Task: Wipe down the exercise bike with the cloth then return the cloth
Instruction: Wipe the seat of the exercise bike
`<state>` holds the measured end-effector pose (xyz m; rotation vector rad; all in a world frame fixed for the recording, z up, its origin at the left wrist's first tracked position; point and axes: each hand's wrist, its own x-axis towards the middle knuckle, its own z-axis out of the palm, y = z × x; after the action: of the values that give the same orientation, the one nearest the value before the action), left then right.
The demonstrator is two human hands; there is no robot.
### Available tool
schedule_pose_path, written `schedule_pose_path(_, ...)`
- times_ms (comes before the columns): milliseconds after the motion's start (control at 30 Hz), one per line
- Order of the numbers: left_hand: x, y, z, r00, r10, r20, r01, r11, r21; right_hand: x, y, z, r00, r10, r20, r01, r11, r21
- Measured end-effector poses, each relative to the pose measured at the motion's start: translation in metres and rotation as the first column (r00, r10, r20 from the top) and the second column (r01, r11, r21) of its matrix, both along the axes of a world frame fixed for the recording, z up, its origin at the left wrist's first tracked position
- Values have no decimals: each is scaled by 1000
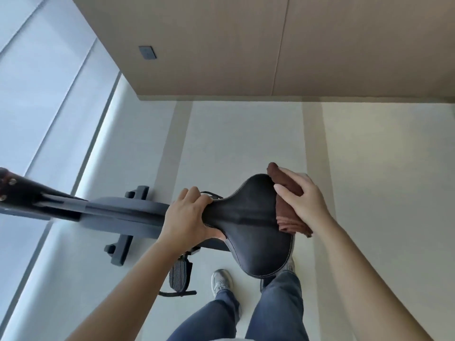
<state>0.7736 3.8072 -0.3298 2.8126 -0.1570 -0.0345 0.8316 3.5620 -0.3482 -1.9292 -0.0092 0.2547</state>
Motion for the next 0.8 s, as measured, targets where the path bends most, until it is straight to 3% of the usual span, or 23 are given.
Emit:
schedule_pose_path(100,1,5,-13,999,31,15,-28,992,-122,45,5,15,954,184,-237,-187,982,10)
schedule_pose_path(200,-2,8,-21,997,70,-10,-71,967,-246,46,12,11,956,107,-273,-107,994,17)
schedule_pose_path(300,0,11,-25,999,44,-5,-44,958,-283,0,14,4,979,-185,-80,187,982,10)
schedule_pose_path(367,0,12,-26,999,38,-1,-37,956,-291,-49,23,2,922,-374,98,380,924,-42)
schedule_pose_path(500,-2,13,-28,1000,27,-7,-28,953,-301,-99,45,-2,852,-465,240,507,848,-154)
schedule_pose_path(567,-2,13,-29,1000,28,-9,-29,953,-303,-78,35,0,874,-455,172,474,876,-89)
schedule_pose_path(700,-1,15,-32,1000,14,9,-11,953,-302,-27,10,5,945,-307,-112,322,933,161)
schedule_pose_path(800,1,15,-34,999,-3,38,14,959,-284,-46,11,-3,923,-376,-82,384,909,161)
